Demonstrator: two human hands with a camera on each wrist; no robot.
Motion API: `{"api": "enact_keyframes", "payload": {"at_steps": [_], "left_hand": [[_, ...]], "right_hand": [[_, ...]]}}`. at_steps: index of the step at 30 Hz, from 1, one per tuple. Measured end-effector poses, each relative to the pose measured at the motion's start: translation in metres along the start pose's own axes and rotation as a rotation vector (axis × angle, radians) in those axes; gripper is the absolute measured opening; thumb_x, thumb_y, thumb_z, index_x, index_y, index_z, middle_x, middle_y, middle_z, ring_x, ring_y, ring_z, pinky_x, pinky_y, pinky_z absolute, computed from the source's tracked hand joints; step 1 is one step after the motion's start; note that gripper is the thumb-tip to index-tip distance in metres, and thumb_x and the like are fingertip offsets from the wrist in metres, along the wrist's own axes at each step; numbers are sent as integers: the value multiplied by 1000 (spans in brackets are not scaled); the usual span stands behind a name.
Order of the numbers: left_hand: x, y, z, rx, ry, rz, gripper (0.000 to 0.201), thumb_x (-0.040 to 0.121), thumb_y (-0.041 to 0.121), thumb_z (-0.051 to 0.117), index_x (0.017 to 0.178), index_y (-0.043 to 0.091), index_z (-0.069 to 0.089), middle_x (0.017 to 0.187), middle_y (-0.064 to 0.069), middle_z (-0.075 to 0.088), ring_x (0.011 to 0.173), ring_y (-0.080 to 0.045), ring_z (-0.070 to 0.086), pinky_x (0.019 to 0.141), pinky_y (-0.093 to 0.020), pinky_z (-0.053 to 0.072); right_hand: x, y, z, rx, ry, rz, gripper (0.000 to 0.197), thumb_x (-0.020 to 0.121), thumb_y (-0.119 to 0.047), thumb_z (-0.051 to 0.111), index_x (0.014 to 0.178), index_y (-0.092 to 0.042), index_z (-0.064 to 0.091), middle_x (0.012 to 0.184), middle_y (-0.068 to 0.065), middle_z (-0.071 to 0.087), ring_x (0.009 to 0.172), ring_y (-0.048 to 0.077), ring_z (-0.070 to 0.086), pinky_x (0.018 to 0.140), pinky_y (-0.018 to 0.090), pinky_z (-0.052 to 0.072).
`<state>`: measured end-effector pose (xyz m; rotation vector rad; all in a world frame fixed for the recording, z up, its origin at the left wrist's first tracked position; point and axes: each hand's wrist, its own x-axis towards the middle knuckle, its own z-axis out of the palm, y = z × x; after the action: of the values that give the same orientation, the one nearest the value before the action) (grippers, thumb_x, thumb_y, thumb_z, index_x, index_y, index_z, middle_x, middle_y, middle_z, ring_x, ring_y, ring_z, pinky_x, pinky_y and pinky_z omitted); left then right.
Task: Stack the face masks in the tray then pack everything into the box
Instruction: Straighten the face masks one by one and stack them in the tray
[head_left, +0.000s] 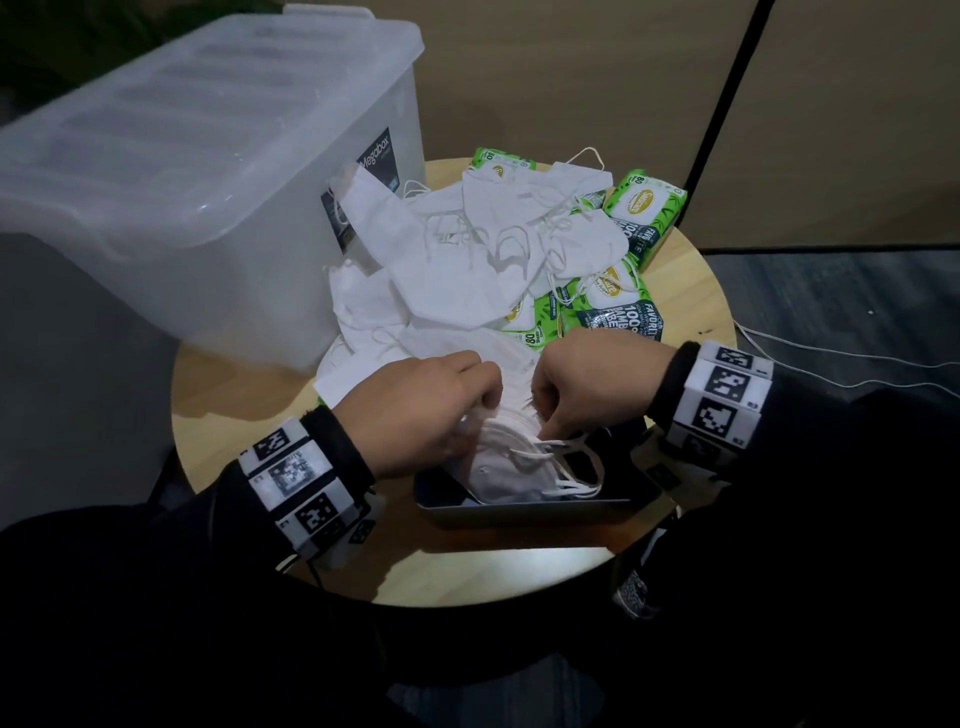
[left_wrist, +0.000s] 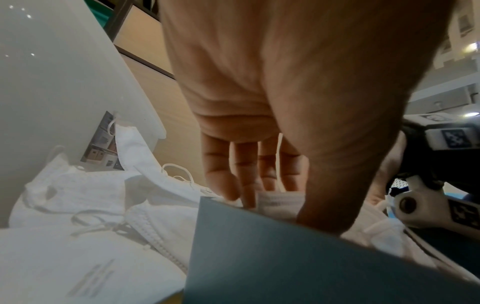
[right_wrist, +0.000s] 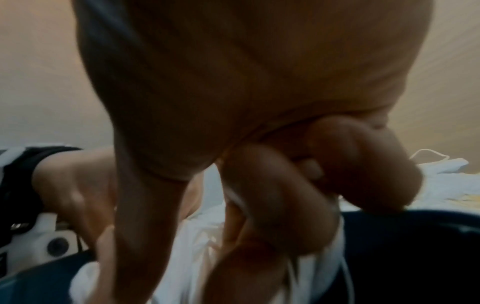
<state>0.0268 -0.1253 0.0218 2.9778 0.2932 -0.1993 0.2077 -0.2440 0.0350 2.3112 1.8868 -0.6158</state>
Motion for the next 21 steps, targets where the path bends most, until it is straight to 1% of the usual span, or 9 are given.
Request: {"api": "enact_keyframes", "payload": {"at_steps": [3, 6, 8, 10, 13, 15, 17, 19, 21], "left_hand": [[2, -1, 1, 26, 1, -28, 64, 78, 39, 75, 133, 32, 43, 121, 6, 50, 97, -23, 57, 72, -38, 46], [5, -1, 5, 112, 3, -41, 91, 71, 56, 79, 147, 28, 36, 130, 1, 46, 108, -24, 50, 82, -43, 49], [7, 2, 5, 143, -23, -90, 83, 73, 63, 75, 141, 26, 44, 128, 1, 46, 110, -24, 51, 83, -42, 50], [8, 4, 4, 186, -19, -101, 71, 76, 61, 73, 134, 25, 51, 122, 1, 49, 106, -24, 53, 80, -42, 49], [7, 6, 4, 163, 1, -95, 64, 77, 53, 74, 130, 23, 53, 121, 0, 49, 105, -25, 53, 81, -43, 48], [5, 7, 6, 120, 14, -97, 63, 78, 48, 74, 131, 23, 51, 122, 0, 50, 105, -25, 54, 80, -43, 49], [4, 8, 8, 117, 34, -100, 60, 79, 42, 74, 131, 23, 51, 119, 0, 53, 104, -25, 55, 77, -43, 49], [4, 9, 10, 140, 77, -80, 51, 78, 35, 74, 123, 20, 55, 114, -2, 54, 97, -27, 56, 73, -45, 49], [5, 11, 11, 165, 120, -61, 44, 76, 31, 73, 114, 18, 57, 108, -3, 53, 90, -28, 55, 66, -44, 47]], "right_hand": [[2, -8, 2, -132, 10, 16, 26, 74, -49, 76, 70, -24, 71, 64, -5, 62, 58, 12, 56, 51, 24, 42], [7, -12, 5, -196, 72, 33, 37, 82, -45, 66, 63, -16, 53, 64, -1, 55, 55, 18, 51, 52, 25, 39], [10, -13, 5, -199, 81, 35, 37, 86, -42, 62, 65, -13, 51, 66, 0, 54, 59, 23, 53, 53, 26, 39], [10, -11, 3, -139, 37, 12, 33, 85, -40, 64, 70, -11, 61, 64, 1, 57, 63, 23, 57, 52, 27, 37], [9, 0, -8, 117, -79, -55, 23, 82, -31, 73, 67, -14, 69, 56, -2, 60, 56, 10, 55, 56, 28, 42], [6, 11, -17, 298, -92, -59, 17, 82, -26, 77, 67, -19, 72, 59, -8, 66, 55, 3, 56, 60, 24, 46], [1, 21, -22, 396, -78, -59, 15, 85, -24, 77, 72, -17, 73, 59, -8, 63, 55, 6, 55, 56, 23, 43], [-3, 27, -24, 478, -95, -71, 17, 88, -20, 73, 73, -13, 70, 57, -3, 56, 53, 10, 50, 52, 24, 39], [-6, 28, -23, 527, -113, -81, 22, 89, -24, 75, 73, -11, 69, 61, -1, 55, 55, 10, 47, 55, 24, 36]]}}
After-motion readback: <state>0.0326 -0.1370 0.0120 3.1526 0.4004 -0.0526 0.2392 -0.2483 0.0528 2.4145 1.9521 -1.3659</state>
